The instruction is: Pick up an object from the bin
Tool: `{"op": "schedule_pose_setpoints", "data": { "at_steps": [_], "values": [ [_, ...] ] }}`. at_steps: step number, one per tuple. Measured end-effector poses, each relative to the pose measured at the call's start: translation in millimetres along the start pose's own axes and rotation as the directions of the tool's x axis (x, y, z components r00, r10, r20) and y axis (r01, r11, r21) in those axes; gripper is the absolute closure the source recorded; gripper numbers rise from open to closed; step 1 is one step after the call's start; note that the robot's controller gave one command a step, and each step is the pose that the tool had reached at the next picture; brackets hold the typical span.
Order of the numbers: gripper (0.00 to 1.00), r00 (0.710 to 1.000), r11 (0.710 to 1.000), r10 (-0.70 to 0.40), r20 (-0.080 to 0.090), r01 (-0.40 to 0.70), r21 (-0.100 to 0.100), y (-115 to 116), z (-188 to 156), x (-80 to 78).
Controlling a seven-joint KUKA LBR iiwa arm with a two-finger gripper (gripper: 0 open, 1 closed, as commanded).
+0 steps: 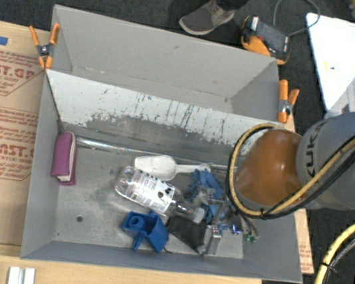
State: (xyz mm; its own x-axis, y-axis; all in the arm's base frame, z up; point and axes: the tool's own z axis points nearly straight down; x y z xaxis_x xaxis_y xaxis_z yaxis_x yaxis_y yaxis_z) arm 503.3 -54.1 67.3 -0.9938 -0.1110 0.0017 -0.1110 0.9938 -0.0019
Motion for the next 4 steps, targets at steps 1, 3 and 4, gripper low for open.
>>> {"op": "schedule_pose_setpoints", "data": {
  "at_steps": [1,3,4],
  "values": [
    [1.00,1.000,1.000,0.014,-0.015,-0.014,-0.006,7.3,0.4,6.0],
    [1.00,1.000,1.000,0.016,-0.020,-0.016,-0.007,35.6,-7.4,19.2],
    [1.00,0.999,1.000,0.027,-0.021,-0.027,-0.008,44.6,-3.1,18.2]
  ]
}}
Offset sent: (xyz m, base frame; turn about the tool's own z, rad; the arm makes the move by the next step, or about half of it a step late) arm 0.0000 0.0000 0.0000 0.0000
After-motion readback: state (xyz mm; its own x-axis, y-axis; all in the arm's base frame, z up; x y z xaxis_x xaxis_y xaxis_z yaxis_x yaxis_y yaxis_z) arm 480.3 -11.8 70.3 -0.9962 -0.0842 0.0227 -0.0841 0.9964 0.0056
